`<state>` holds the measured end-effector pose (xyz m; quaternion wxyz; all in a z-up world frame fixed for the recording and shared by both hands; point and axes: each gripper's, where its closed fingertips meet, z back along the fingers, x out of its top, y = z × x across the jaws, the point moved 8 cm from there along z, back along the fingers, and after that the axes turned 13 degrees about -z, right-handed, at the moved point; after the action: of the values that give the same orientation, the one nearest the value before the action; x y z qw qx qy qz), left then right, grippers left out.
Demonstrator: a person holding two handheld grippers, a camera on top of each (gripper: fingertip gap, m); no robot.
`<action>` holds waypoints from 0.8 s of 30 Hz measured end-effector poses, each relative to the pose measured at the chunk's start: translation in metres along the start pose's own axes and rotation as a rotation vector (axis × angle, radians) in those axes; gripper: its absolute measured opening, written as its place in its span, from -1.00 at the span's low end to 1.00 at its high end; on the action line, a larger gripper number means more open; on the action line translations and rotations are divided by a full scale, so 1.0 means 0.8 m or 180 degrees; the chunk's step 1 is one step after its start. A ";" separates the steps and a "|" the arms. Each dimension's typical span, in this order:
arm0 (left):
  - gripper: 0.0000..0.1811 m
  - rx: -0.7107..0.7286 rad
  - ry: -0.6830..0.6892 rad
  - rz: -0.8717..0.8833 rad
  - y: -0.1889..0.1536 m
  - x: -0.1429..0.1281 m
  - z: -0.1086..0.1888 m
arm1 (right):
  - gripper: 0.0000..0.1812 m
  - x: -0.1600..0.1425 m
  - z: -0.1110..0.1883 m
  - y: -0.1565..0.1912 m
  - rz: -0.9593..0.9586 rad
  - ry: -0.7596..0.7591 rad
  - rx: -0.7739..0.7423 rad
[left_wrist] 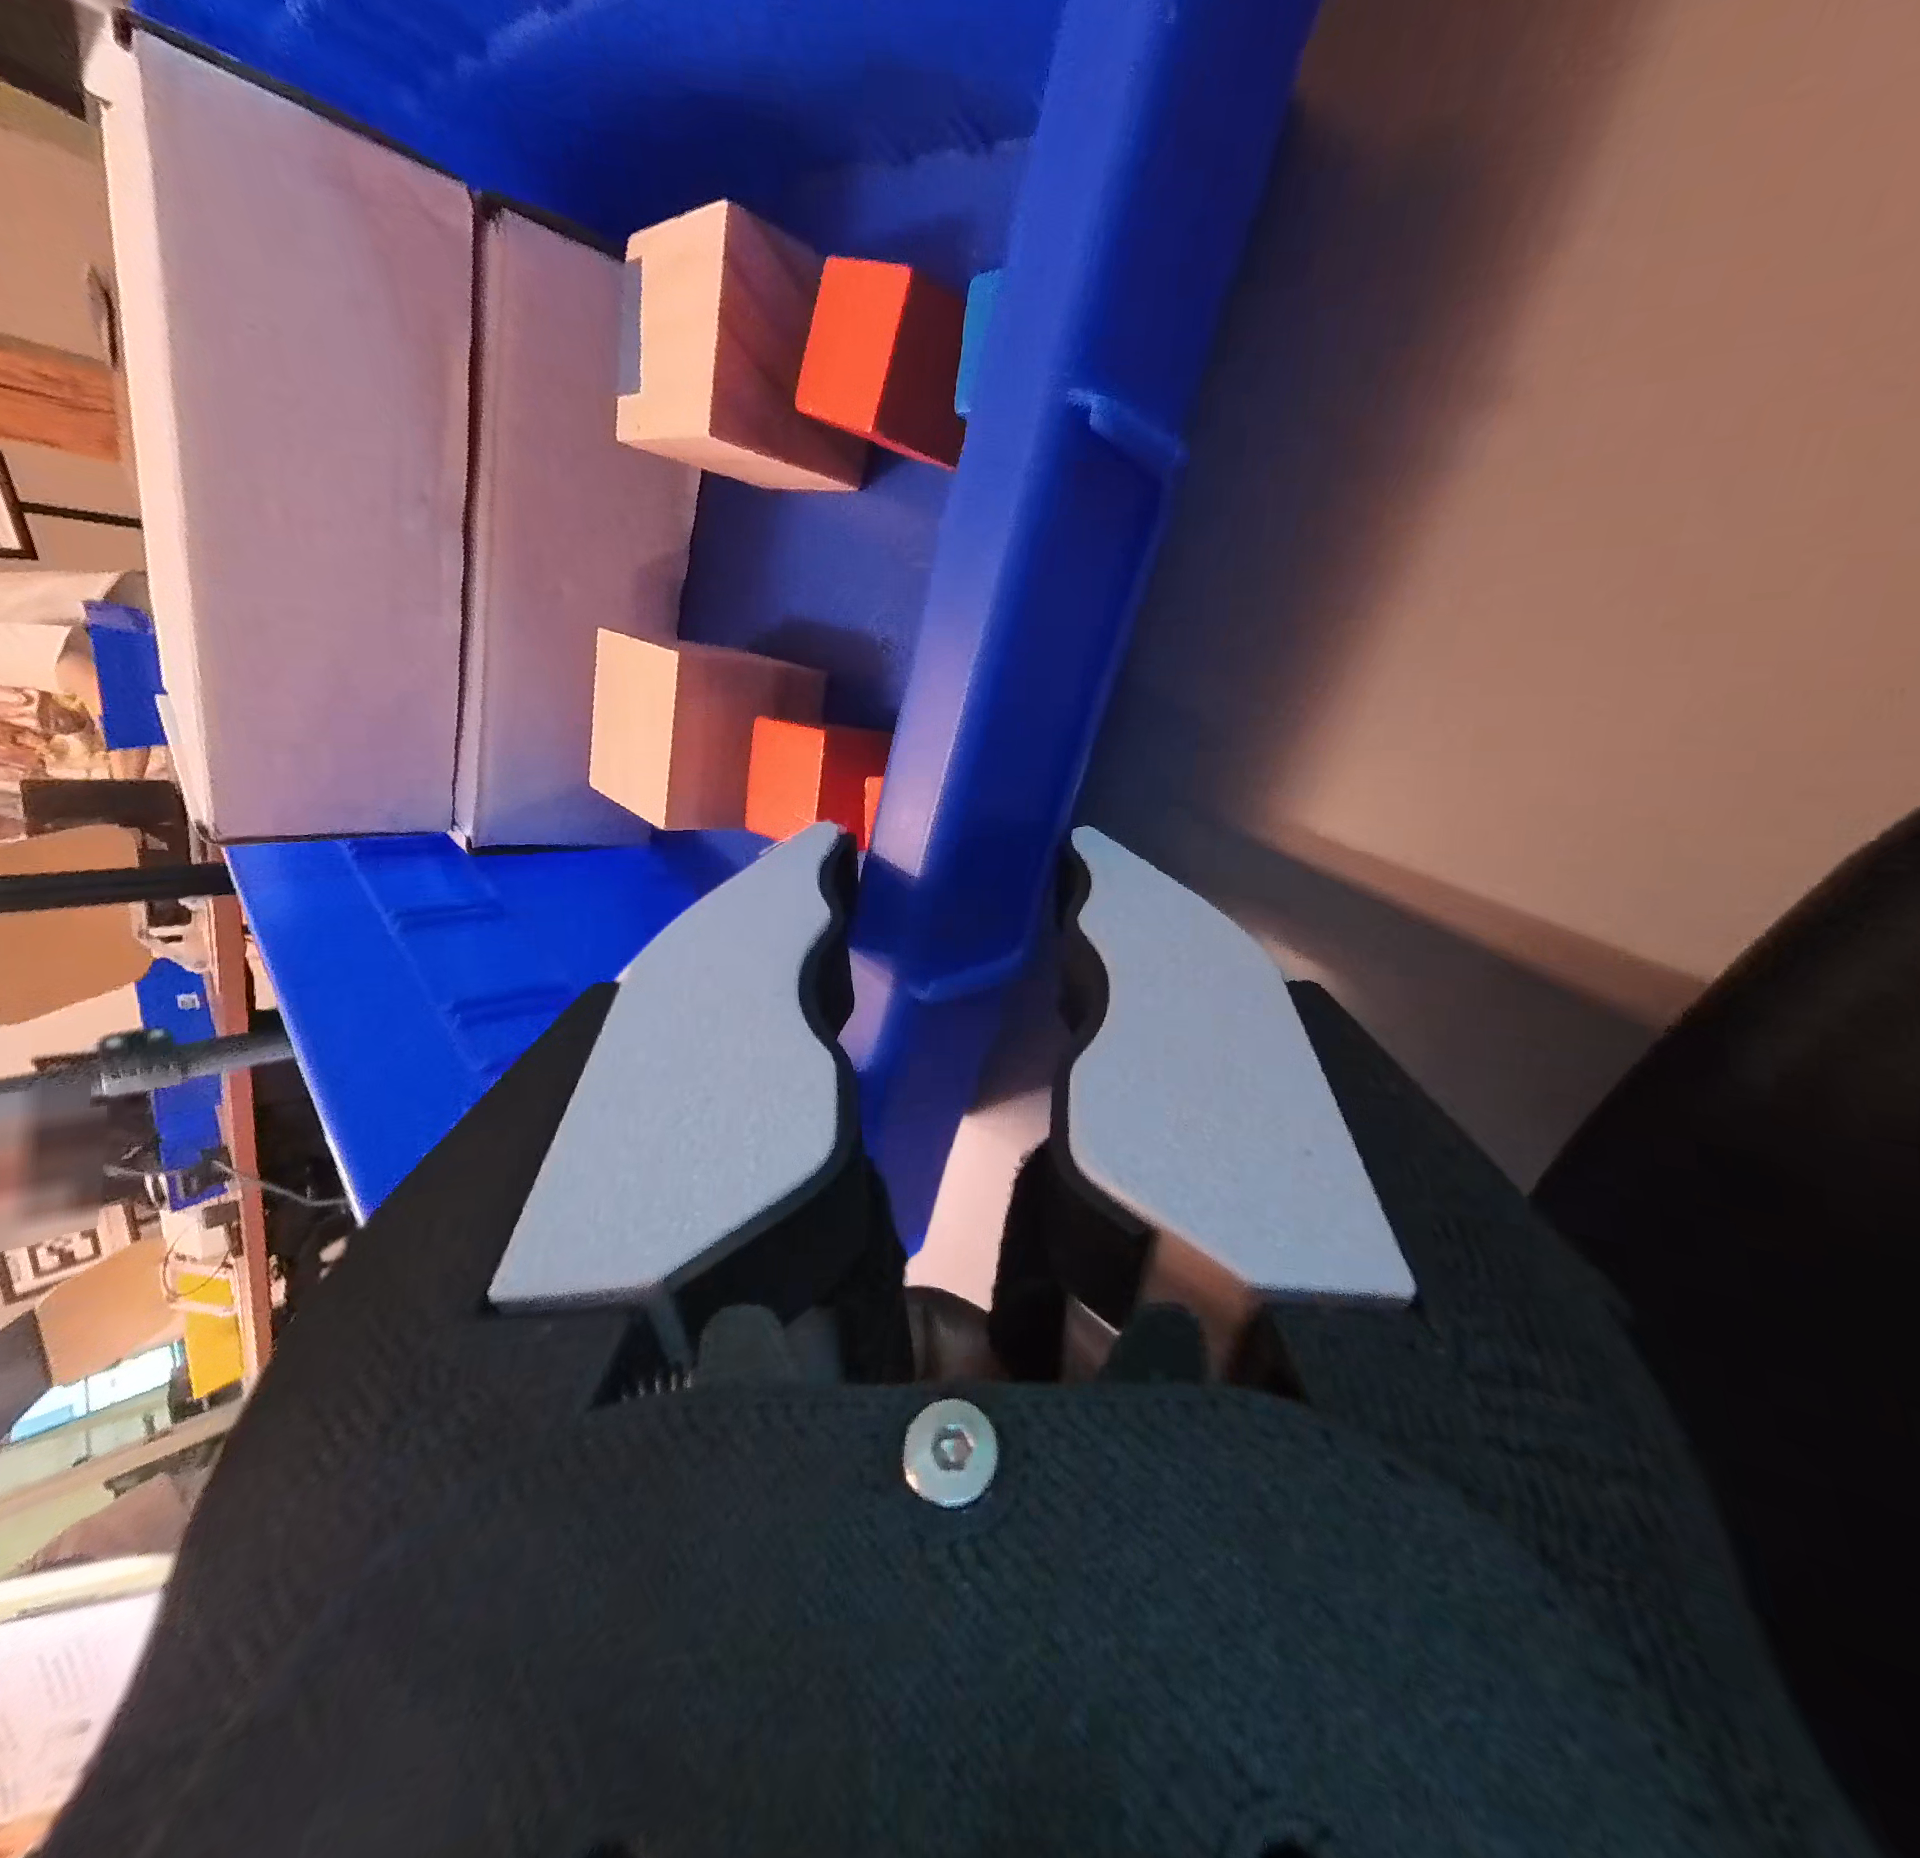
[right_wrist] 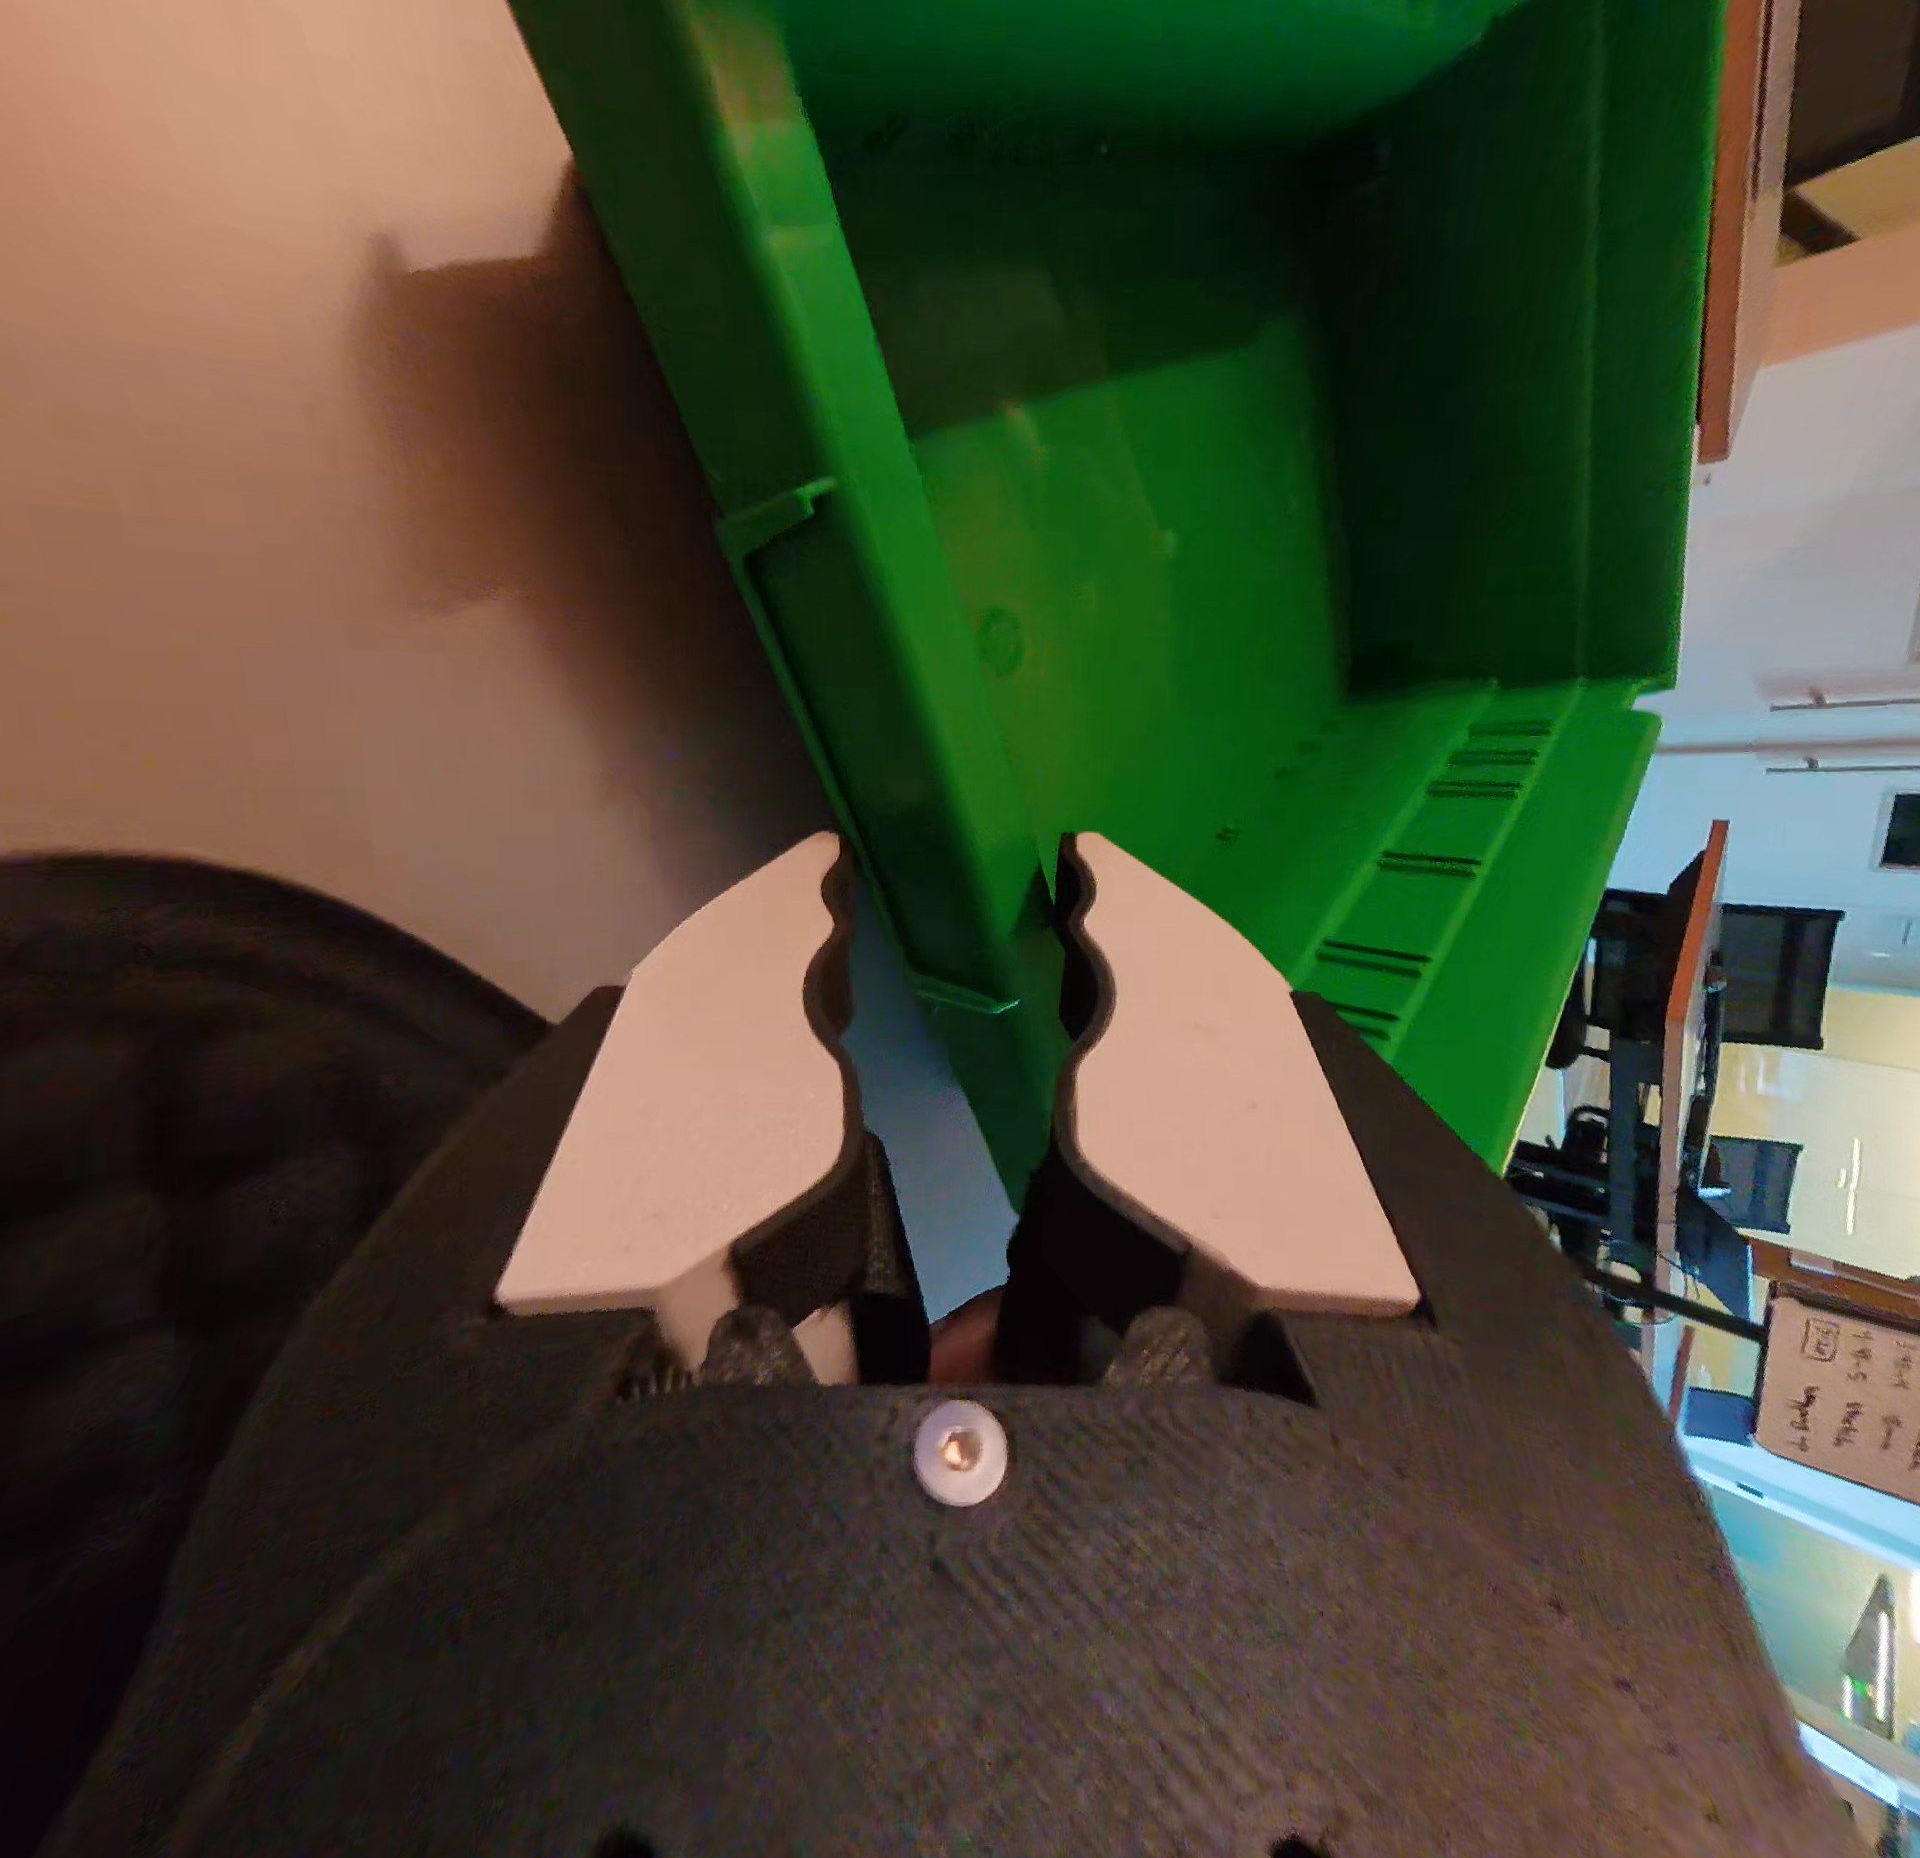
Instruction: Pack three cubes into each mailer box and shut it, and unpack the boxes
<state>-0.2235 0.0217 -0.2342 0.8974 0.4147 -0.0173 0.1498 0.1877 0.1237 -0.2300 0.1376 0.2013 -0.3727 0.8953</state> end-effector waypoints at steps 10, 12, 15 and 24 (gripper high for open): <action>-0.60 -0.0105 0.0251 -0.0004 -0.011 -0.065 0.033 | -0.56 -0.074 0.017 -0.037 -0.0270 0.0099 -0.0163; -0.60 -0.0157 0.0318 -0.0003 -0.015 -0.079 0.042 | -0.56 -0.087 0.021 -0.041 -0.0293 0.0137 -0.0222; -0.60 -0.0191 0.0379 -0.0009 -0.023 -0.101 0.057 | -0.56 -0.110 0.029 -0.049 -0.0331 0.0138 -0.0283; -0.60 -0.0280 0.0529 0.0027 -0.048 -0.156 0.103 | -0.57 -0.176 0.065 -0.064 -0.0313 0.0264 -0.0236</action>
<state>-0.3237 -0.0952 -0.2282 0.9125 0.3608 0.0489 0.1866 0.3459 0.1077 -0.2304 0.2042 0.1769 -0.3893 0.8806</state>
